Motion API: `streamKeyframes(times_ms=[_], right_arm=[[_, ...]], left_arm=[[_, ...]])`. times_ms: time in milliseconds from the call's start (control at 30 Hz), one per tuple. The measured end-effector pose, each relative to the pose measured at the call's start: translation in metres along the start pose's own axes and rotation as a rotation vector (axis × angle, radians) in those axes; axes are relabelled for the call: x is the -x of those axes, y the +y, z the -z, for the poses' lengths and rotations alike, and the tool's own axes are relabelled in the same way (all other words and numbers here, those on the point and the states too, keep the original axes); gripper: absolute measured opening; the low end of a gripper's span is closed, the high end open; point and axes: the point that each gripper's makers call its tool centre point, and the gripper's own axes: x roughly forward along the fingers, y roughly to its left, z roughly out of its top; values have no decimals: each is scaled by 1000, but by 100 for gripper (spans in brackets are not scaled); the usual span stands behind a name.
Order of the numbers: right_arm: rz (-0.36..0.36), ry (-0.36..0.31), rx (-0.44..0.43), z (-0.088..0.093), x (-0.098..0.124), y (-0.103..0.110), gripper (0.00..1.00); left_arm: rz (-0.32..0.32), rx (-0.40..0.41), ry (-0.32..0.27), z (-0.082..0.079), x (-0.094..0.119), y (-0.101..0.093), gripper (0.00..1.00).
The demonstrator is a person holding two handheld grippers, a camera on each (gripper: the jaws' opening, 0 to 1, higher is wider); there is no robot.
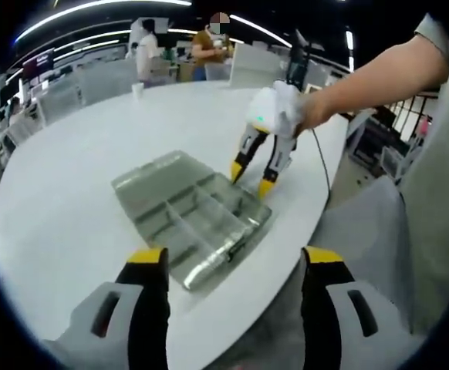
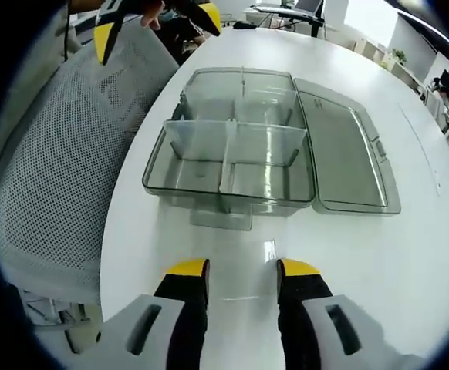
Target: Insert the divider into the dual guide fixture by aligning both edges with the guide slots and pushing it downward to the bottom, including one-sided entry, uneven engagement, binding, and posture correction.
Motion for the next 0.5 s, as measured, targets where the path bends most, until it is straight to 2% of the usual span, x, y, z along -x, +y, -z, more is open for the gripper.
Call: streamKeyframes(times_ms=[200,500], right_arm=[[3,16,16,0,0,1,29],[3,21,-31,-1,1,4,28]], left_arm=[[-2,2,-5,0,0,1,67],[-6,3,-12,0,2,3,67]])
